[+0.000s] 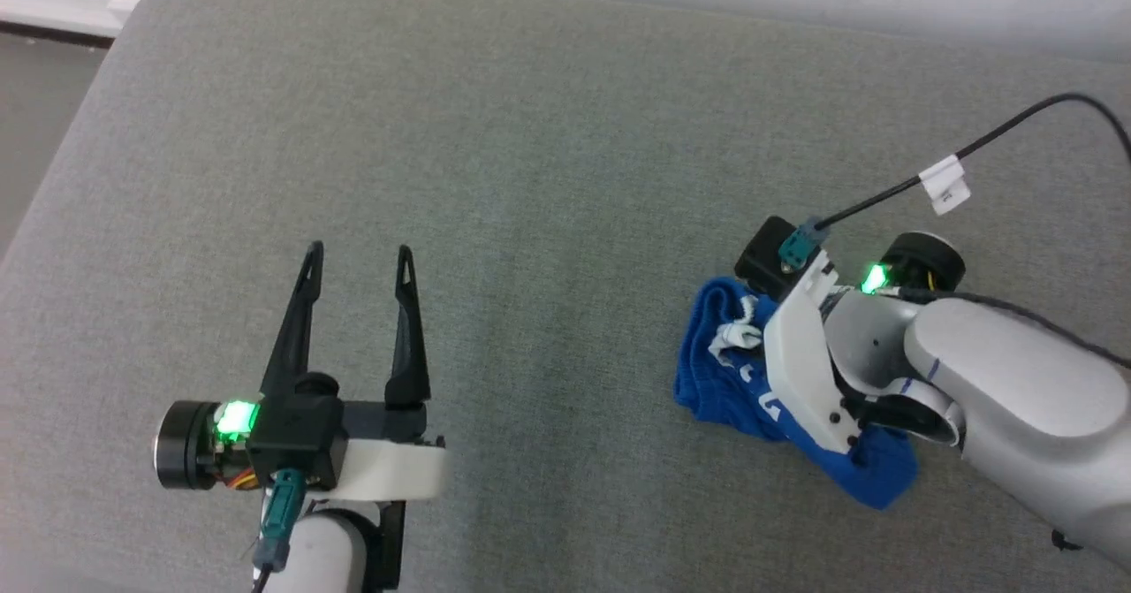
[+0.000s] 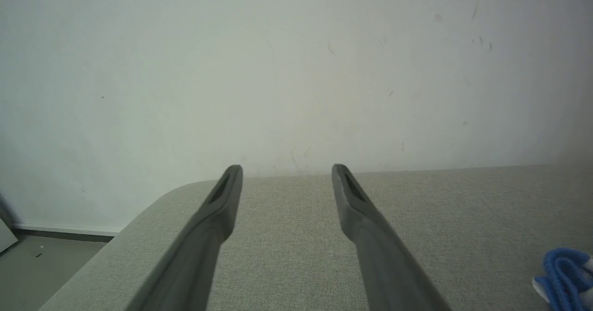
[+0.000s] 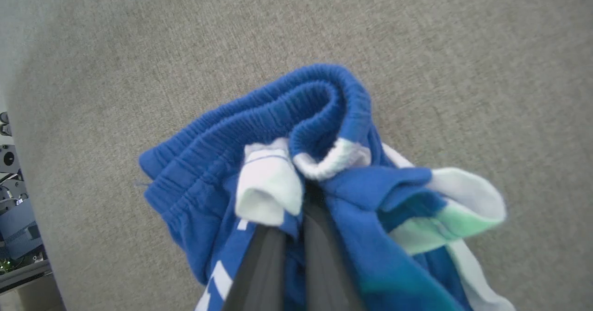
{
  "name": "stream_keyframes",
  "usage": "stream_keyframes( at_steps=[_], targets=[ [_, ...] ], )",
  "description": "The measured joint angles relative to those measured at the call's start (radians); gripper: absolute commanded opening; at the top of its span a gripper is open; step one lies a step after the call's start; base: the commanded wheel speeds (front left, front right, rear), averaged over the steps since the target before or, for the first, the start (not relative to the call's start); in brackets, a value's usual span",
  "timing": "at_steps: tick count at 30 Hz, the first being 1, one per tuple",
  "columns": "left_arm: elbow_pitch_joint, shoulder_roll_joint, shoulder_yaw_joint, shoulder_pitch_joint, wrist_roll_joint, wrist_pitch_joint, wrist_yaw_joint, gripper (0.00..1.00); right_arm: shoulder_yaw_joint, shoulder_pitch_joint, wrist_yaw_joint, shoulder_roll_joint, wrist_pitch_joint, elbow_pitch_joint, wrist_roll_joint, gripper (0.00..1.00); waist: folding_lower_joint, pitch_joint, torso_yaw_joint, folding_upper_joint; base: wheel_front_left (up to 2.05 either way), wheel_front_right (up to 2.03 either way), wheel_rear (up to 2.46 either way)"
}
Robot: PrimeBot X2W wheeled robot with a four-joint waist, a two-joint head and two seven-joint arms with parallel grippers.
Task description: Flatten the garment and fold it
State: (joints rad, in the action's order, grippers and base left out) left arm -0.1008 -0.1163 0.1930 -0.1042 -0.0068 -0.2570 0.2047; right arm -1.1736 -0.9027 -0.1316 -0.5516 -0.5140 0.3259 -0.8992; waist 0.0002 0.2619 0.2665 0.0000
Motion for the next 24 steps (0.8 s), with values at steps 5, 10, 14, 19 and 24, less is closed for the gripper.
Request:
stream_keyframes(
  at_steps=[5,10,14,19,24],
  targets=[
    [0.004,0.006,-0.003,-0.007,0.000,0.000,0.009,1.00,-0.042,-0.019,-0.001,0.024,0.032,0.066,-0.019,0.00,-0.0001,0.025,0.013,0.0000,0.00,0.00,0.00],
    [0.019,0.004,-0.008,-0.004,0.000,0.000,0.009,1.00,-0.073,-0.025,-0.001,0.022,0.130,0.064,-0.012,1.00,0.0000,0.013,0.001,0.0000,0.00,0.00,0.00],
    [0.026,-0.010,-0.017,0.016,0.000,0.000,0.009,1.00,-0.077,-0.038,-0.001,-0.004,0.258,0.000,0.004,1.00,-0.0001,-0.019,-0.020,0.0000,0.00,0.00,0.00],
    [0.026,-0.023,-0.033,0.047,0.000,0.000,0.010,1.00,0.017,-0.060,-0.001,-0.082,0.402,-0.074,0.040,1.00,-0.0002,-0.062,-0.058,0.0000,0.00,0.00,0.00],
    [0.019,-0.033,-0.041,0.062,0.000,0.000,0.011,1.00,0.183,-0.021,-0.001,-0.131,0.534,-0.091,0.109,1.00,-0.0003,-0.092,-0.105,0.0000,0.00,0.00,0.00]
  ],
)
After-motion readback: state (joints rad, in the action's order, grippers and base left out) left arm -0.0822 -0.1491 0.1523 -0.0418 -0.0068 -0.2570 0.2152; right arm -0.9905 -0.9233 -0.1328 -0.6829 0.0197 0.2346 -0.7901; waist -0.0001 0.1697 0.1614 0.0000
